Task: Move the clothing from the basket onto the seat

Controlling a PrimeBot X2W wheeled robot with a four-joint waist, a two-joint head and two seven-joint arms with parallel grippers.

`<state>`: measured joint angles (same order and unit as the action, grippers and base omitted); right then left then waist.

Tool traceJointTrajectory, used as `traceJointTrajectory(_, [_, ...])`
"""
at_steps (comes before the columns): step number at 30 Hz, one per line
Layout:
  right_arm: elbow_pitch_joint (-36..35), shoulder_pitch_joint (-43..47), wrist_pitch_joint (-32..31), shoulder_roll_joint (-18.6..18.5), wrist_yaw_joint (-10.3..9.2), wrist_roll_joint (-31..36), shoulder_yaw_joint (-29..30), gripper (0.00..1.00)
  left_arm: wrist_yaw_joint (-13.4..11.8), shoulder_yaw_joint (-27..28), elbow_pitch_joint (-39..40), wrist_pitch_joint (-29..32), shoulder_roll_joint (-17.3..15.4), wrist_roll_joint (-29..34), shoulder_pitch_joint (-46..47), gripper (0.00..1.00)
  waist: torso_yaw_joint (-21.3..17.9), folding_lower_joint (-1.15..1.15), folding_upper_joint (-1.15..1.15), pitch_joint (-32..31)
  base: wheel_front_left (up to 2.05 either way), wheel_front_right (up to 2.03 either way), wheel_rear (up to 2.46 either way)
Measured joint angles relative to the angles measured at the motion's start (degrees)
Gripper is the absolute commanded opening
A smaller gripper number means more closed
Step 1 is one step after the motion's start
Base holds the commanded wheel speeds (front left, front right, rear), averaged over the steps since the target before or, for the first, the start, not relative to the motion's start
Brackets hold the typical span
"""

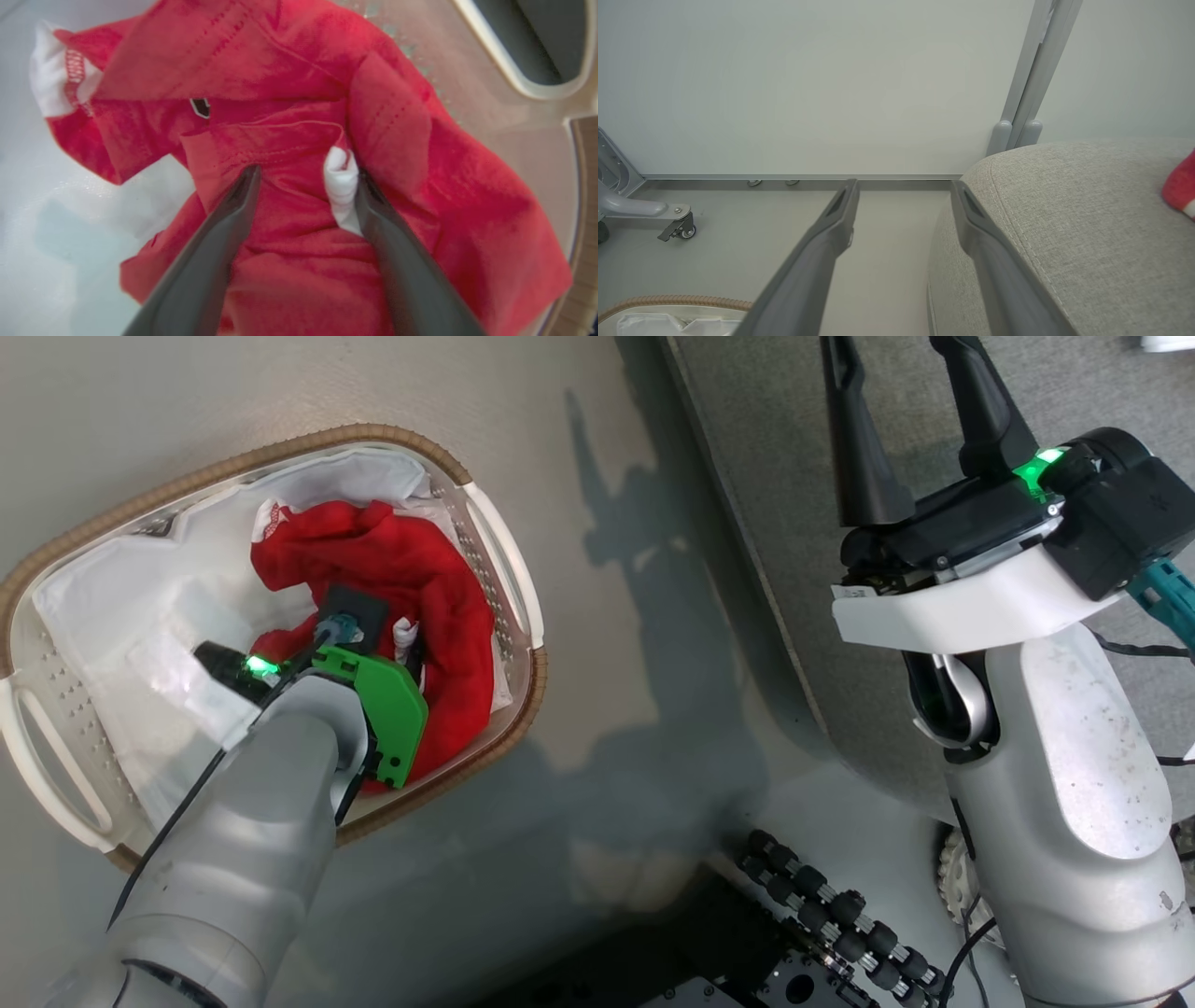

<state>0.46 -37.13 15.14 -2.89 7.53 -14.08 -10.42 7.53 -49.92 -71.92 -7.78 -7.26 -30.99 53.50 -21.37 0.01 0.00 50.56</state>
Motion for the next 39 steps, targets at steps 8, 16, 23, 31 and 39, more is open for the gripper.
traceJointTrajectory(8, [-0.5,-0.4,0.0,0.0,0.0,1.1,-0.3,1.0,0.0,-2.6,-1.3,3.8,0.8,1.3,0.6,0.49,1.2,0.0,0.0,0.2,0.0,0.0,0.0])
traceJointTrajectory(16, [0.7,-1.1,0.0,0.0,0.0,1.1,-0.4,1.0,0.0,-3.7,-1.0,2.0,1.5,-0.7,0.4,0.0,1.2,0.0,0.0,-1.1,0.0,0.0,0.0])
traceJointTrajectory(23, [3.2,-0.9,0.0,0.0,0.0,2.2,0.1,1.0,0.0,-3.9,0.6,-0.9,2.4,-4.4,-2.7,0.0,2.0,0.0,0.0,-5.2,0.0,0.0,0.0])
traceJointTrajectory(31, [7.6,1.7,0.0,0.1,0.0,4.0,-0.1,1.0,0.0,-3.8,3.0,-5.4,3.3,-8.8,-6.9,0.0,3.8,-0.01,0.0,-12.1,0.0,0.0,0.0])
traceJointTrajectory(39, [11.6,4.6,0.0,-0.8,0.0,4.9,-0.3,1.0,0.0,-2.1,7.0,-7.1,3.7,-10.8,-10.5,0.0,6.7,-0.01,0.0,-20.0,0.0,0.0,0.0])
